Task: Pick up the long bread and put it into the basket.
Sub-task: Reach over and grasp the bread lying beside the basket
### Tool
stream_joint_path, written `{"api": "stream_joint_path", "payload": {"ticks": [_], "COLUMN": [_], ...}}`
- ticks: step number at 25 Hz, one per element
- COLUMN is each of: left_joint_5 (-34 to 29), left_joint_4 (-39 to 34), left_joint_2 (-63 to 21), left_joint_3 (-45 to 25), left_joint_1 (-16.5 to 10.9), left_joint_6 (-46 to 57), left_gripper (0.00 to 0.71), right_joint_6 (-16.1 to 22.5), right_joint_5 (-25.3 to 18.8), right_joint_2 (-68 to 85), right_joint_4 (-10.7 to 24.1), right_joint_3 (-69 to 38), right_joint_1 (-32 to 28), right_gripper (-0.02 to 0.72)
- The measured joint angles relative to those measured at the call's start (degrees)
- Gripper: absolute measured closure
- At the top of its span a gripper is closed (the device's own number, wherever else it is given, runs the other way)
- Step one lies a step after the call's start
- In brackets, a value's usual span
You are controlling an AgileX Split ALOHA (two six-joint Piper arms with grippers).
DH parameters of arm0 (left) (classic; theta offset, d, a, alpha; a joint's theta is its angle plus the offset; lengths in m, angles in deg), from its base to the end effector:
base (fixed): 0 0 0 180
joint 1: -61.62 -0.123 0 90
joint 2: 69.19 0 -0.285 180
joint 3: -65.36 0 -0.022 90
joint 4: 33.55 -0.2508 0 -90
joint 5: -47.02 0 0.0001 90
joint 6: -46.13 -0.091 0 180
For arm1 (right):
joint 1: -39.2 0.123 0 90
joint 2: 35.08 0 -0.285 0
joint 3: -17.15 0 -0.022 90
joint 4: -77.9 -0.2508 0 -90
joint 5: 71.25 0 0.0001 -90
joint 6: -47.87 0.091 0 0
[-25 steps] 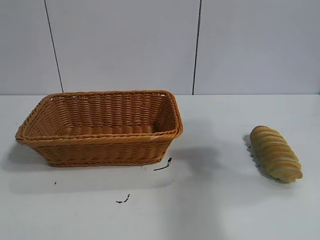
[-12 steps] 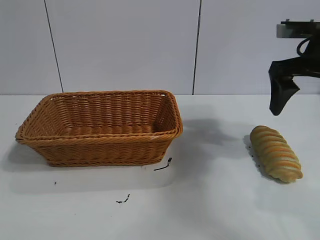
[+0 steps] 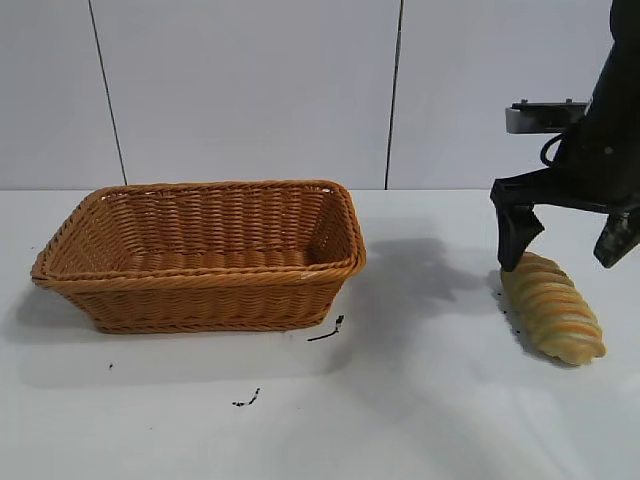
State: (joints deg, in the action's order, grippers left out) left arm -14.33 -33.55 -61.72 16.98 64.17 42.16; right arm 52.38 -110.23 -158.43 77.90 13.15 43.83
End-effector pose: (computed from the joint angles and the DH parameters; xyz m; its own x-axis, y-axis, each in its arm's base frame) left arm -0.0065 0.0003 0.2774 -0.4525 0.0895 -0.8873 0.0760 0.9952 0.0616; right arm 0.3895 0.0315 0.1380 -0.9719 0.0002 -0.2356 -0.0043 0.9998 0.0186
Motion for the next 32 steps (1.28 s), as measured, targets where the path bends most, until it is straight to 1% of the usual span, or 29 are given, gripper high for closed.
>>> {"api": "stream_joint_path", "payload": {"ticks": [3,8,13,19,32], "left_joint_5": [0.0,0.0,0.0,0.0,0.0], "left_joint_4": [0.0,0.0,0.0,0.0,0.0], "left_joint_2": [0.0,0.0,0.0,0.0,0.0], "left_joint_3": [0.0,0.0,0.0,0.0,0.0], "left_joint_1": [0.0,0.0,0.0,0.0,0.0], "left_joint_6": [0.0,0.0,0.0,0.0,0.0], "left_gripper": [0.014,0.014,0.014,0.014,0.014], "right_joint_6": [0.0,0.1,0.1,-0.3,-1.1], "right_joint_5": [1.8,2.9,2.9,2.9,2.9], "right_joint_2": [-2.0,-3.5,-3.5,-3.6,-5.1], "right_joint_4": [-0.3,-0.3,-0.3,0.0,0.0], "right_joint_3": [0.0,0.0,0.0,0.0,0.0], "right_joint_1": [0.0,0.0,0.0,0.0,0.0], "right_gripper": [0.010,0.010,0.010,0.030,0.031]}}
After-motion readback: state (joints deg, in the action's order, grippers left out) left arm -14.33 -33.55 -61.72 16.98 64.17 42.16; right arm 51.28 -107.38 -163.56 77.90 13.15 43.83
